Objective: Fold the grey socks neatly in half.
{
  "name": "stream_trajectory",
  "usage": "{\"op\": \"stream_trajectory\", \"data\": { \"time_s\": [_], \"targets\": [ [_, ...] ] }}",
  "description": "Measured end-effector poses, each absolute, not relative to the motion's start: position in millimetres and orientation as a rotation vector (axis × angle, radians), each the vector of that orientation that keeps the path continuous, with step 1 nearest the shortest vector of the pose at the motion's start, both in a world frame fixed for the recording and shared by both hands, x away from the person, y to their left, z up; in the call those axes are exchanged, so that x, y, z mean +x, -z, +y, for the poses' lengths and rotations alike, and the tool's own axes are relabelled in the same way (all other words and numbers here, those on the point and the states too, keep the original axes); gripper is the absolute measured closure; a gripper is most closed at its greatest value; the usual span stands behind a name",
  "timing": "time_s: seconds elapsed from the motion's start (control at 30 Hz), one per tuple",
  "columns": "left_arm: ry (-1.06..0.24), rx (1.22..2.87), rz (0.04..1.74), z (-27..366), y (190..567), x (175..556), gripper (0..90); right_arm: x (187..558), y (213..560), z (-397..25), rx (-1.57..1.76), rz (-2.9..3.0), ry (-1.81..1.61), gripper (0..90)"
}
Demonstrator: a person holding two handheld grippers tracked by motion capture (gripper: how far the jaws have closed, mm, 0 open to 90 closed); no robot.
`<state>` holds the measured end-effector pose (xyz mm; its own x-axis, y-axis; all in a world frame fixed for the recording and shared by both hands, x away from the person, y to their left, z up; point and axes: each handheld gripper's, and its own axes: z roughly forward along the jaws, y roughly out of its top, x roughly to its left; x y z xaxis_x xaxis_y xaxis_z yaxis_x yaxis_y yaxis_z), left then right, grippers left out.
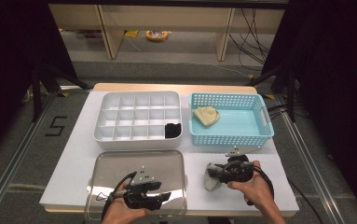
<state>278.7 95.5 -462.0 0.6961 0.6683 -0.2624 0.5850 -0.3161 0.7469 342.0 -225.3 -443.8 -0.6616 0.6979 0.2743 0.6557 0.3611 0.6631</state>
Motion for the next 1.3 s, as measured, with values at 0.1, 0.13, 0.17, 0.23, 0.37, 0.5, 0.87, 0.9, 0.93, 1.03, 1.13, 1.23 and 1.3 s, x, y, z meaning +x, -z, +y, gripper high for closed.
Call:
{"op": "stream_trajectory", "data": {
  "time_s": [0.1, 0.13, 0.17, 0.23, 0.37, 0.5, 0.87, 0.9, 0.93, 1.03, 1.13, 1.23, 1.3],
  "targets": [
    [-0.124, 2.034, 0.956, 103, 463, 279, 42.5, 346, 442, -225, 1.228, 2.530, -1.184, 66.2],
    [-0.137, 2.038, 0.963, 104, 463, 278, 41.4, 347, 440, -225, 1.232, 2.527, -1.172, 66.2],
    [-0.135, 2.034, 0.963, 105, 464, 278, 40.5, 346, 439, -222, 1.263, 2.523, -1.194, 66.2],
    [-0.138, 2.045, 0.969, 110, 466, 276, 38.7, 350, 437, -223, 1.208, 2.515, -1.179, 66.2],
    [-0.136, 2.033, 0.985, 116, 467, 274, 35.1, 352, 431, -219, 1.233, 2.516, -1.189, 66.2],
    [-0.148, 2.032, 0.991, 122, 466, 272, 32.3, 357, 426, -216, 1.172, 2.503, -1.201, 66.1],
    [-0.224, 2.017, 1.015, 141, 464, 264, 28.7, 367, 420, -202, 1.124, 2.490, -1.207, 66.0],
    [-0.226, 2.007, 1.005, 142, 464, 264, 28.7, 366, 419, -200, 1.138, 2.495, -1.193, 66.0],
    [-0.224, 2.001, 1.007, 143, 464, 263, 28.6, 367, 418, -199, 1.130, 2.505, -1.194, 65.9],
    [-0.225, 2.007, 1.015, 145, 465, 262, 28.6, 368, 417, -195, 1.141, 2.512, -1.191, 65.9],
    [-0.225, 1.997, 1.017, 146, 466, 261, 28.6, 372, 417, -193, 1.098, 2.527, -1.208, 65.8],
    [-0.229, 2.012, 1.018, 148, 465, 260, 28.6, 371, 415, -190, 1.130, 2.516, -1.192, 65.8],
    [-0.230, 2.011, 1.020, 148, 466, 259, 28.5, 373, 415, -189, 1.119, 2.511, -1.195, 65.8]
  ]
}}
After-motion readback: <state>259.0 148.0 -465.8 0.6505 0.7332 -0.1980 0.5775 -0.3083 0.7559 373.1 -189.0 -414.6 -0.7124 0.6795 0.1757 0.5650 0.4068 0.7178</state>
